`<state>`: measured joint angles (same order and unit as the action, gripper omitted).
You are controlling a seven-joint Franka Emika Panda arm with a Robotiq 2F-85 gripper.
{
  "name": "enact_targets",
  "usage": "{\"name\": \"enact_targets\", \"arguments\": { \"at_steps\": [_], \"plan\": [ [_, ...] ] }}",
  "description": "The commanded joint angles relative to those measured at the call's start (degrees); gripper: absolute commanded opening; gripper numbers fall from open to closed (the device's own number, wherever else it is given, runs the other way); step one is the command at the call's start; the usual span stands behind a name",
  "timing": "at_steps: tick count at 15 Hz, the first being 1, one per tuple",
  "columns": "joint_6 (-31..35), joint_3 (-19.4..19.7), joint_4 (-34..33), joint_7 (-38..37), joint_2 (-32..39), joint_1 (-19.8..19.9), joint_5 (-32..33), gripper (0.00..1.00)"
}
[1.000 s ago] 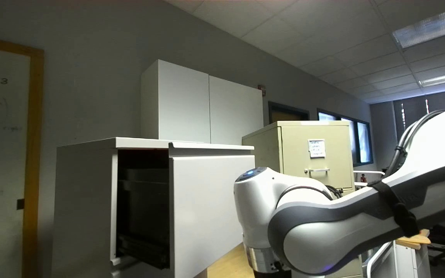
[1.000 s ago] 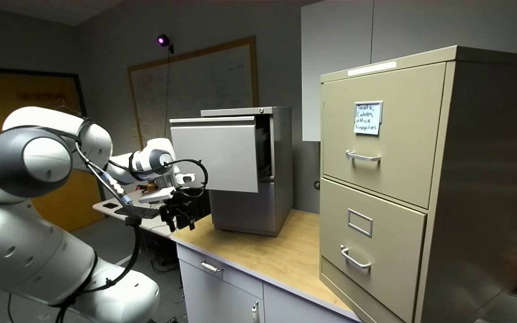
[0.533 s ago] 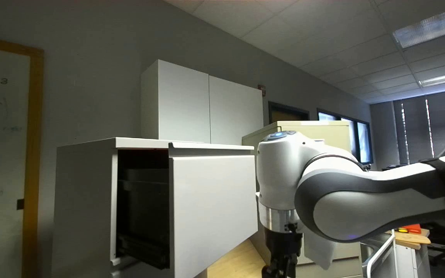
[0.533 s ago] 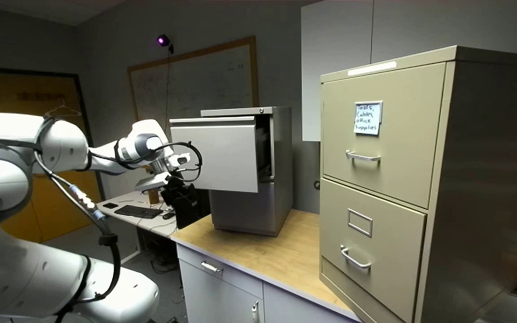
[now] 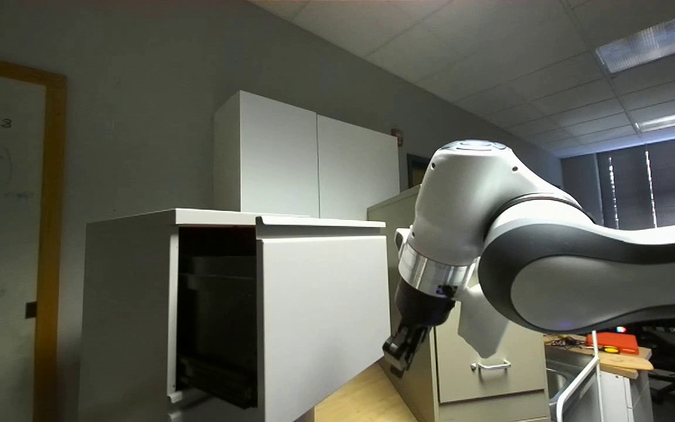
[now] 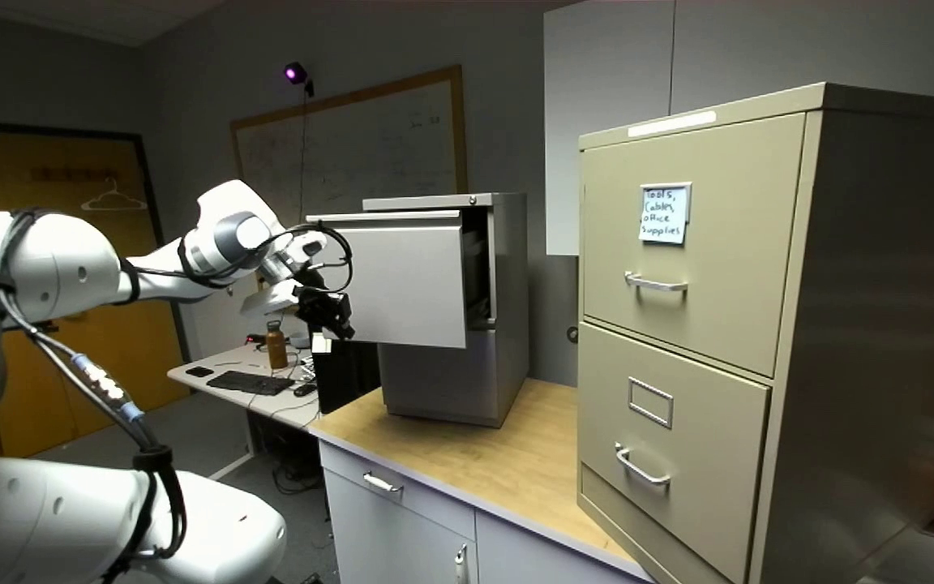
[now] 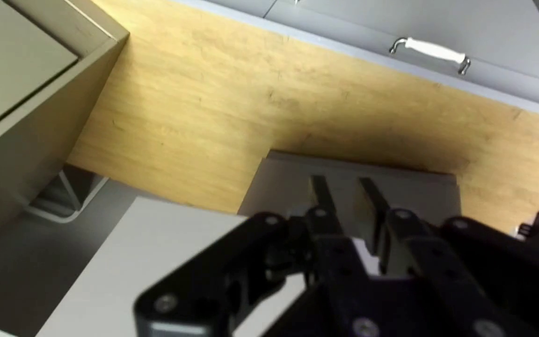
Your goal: Close the top drawer of the cabinet to the left
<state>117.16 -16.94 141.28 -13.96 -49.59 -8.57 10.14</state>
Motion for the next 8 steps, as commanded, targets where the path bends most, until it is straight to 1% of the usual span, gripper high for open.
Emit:
{"name": "enact_targets", "arguments": {
  "at_steps": [1,4,8],
  "plan": [
    [6.0,0.0,-4.1,0.6,2.2,2.3,1.5,0.00],
    [12.4,0.5,-7.2,2.0,5.6,3.3,0.9,0.00],
    [17.0,0.6,-13.0,3.6,12.4,3.9,0.4,0.00]
  ]
}}
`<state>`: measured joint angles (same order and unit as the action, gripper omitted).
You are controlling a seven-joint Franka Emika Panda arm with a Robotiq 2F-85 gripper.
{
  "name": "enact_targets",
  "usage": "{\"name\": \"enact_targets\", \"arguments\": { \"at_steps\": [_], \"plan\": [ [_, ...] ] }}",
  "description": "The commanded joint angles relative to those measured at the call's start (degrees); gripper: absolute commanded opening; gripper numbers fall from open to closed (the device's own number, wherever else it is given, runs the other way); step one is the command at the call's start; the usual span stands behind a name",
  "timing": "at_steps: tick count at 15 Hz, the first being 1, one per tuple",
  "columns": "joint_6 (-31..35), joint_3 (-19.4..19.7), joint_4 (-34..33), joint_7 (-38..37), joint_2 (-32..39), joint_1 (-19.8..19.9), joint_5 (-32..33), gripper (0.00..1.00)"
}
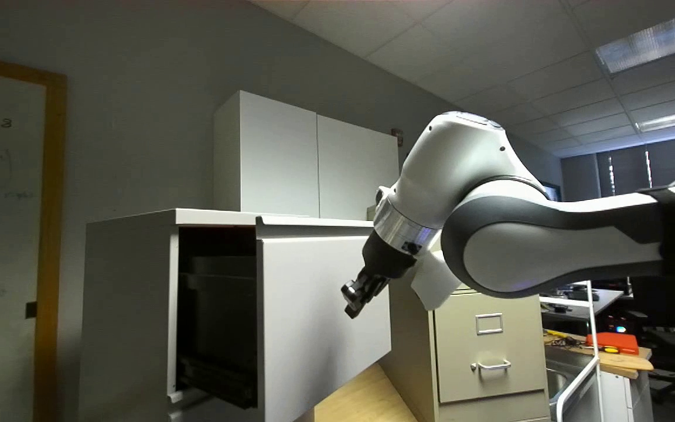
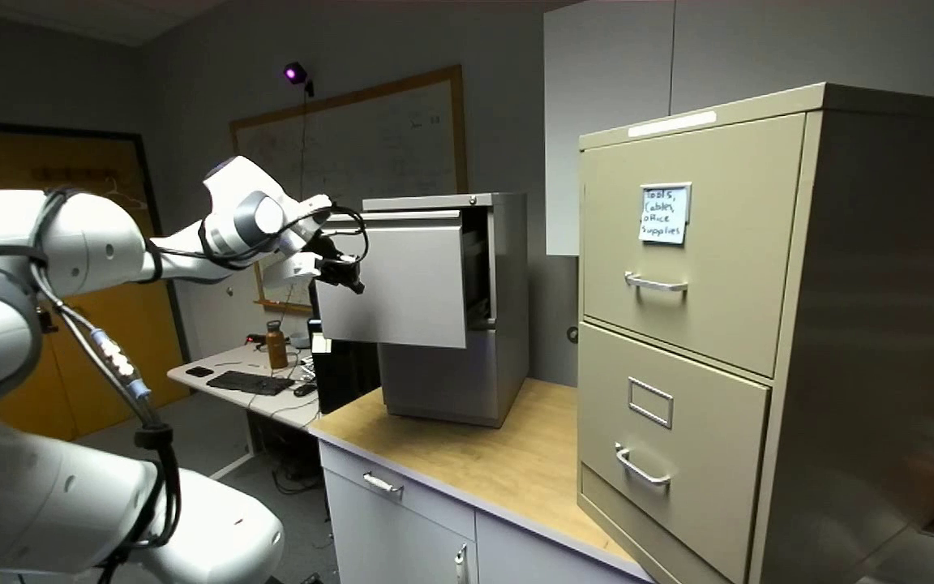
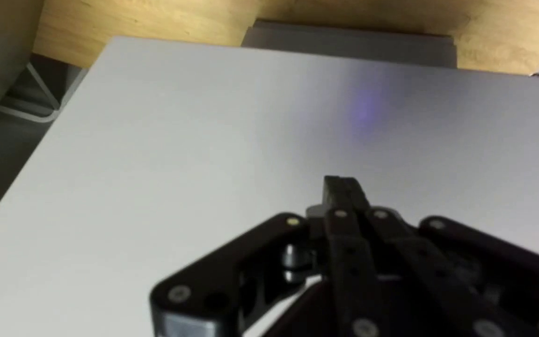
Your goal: Close the top drawer of the cabinet to the left
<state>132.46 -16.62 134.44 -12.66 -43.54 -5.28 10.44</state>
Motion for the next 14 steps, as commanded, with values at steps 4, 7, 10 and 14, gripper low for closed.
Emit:
{"name": "enact_targets", "arguments": {
  "at_steps": [4,7,10,14],
  "plan": [
    [2.3,-0.4,-14.1,3.1,14.6,0.8,0.5,0.00],
    [1.6,-0.8,-20.7,3.7,21.7,1.2,1.6,0.00],
    [0.3,-0.8,-28.2,4.4,29.6,0.9,2.8,0.00],
    [-2.7,-0.4,-38.7,4.7,39.0,-0.4,4.7,0.00]
  ]
}}
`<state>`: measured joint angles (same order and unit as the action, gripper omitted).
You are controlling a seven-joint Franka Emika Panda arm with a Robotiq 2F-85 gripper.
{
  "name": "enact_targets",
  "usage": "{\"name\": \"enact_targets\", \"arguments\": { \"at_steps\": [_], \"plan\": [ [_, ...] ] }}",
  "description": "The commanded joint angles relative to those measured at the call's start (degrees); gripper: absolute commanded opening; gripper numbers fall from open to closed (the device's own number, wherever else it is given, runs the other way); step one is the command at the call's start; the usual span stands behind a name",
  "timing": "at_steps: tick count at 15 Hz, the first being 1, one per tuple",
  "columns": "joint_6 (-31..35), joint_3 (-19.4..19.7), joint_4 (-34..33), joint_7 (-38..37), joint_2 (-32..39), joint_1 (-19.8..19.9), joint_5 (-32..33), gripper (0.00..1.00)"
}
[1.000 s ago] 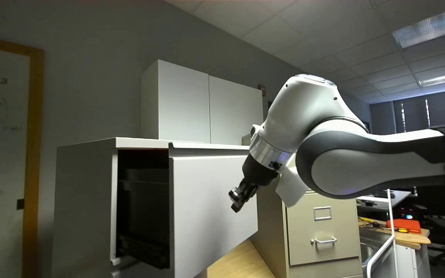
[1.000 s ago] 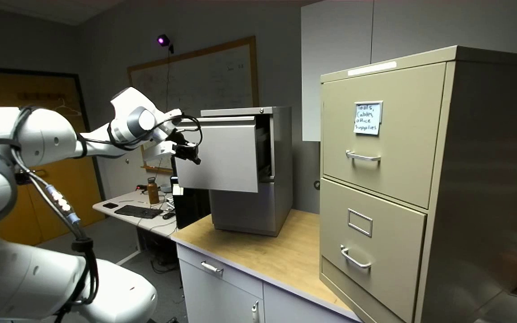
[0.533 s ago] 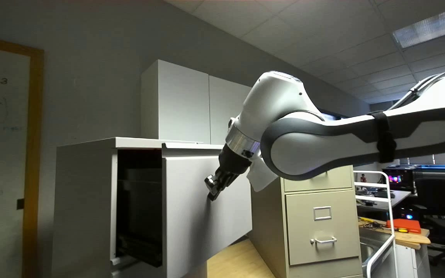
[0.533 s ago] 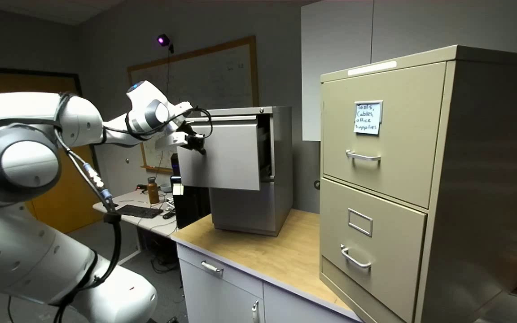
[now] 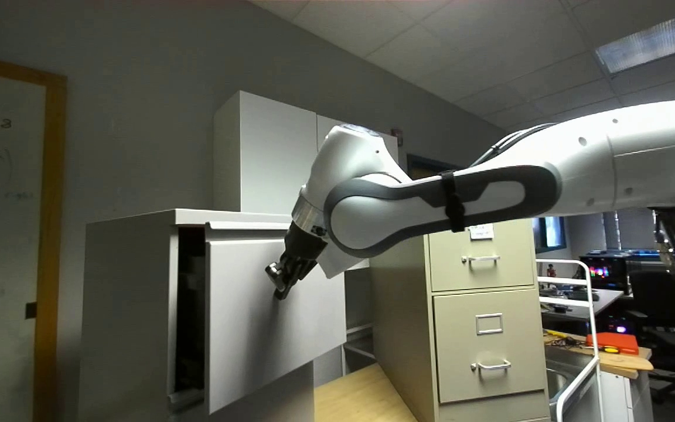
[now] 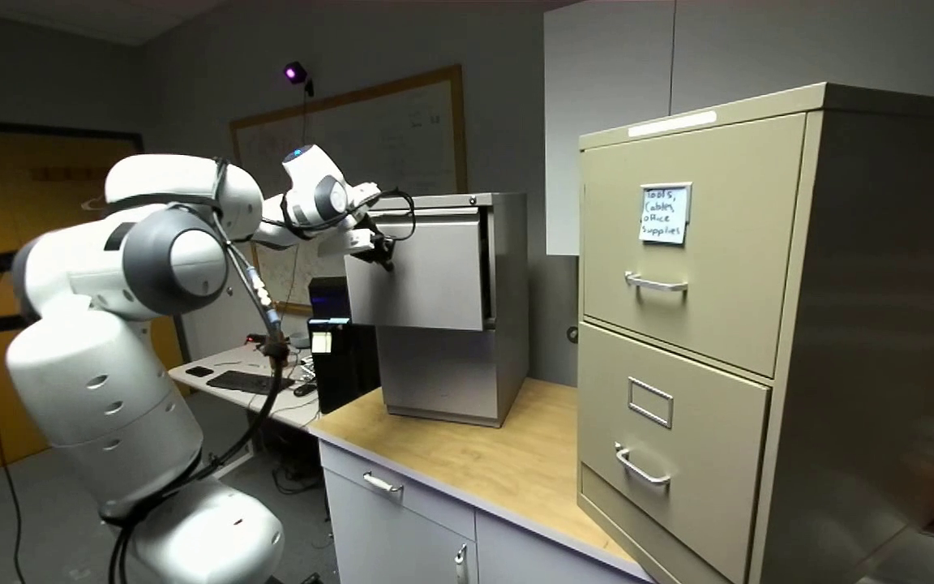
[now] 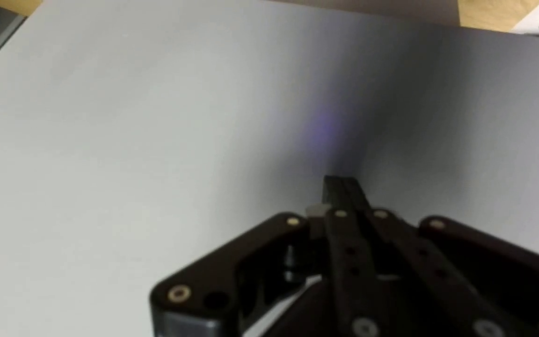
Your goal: Close the top drawer of the cabinet to the left
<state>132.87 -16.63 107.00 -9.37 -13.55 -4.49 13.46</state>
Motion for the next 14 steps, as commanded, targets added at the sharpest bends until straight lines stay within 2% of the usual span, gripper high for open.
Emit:
{"name": "enact_targets", "arguments": {
  "at_steps": [1,10,14],
  "plan": [
    [-4.3,-0.3,-14.1,1.3,11.4,-1.7,2.4,0.00],
    [-16.3,2.0,-37.9,2.3,29.5,-9.5,6.3,0.00],
    [-21.4,4.0,-46.6,3.8,34.8,-12.5,5.6,0.00]
  ]
}}
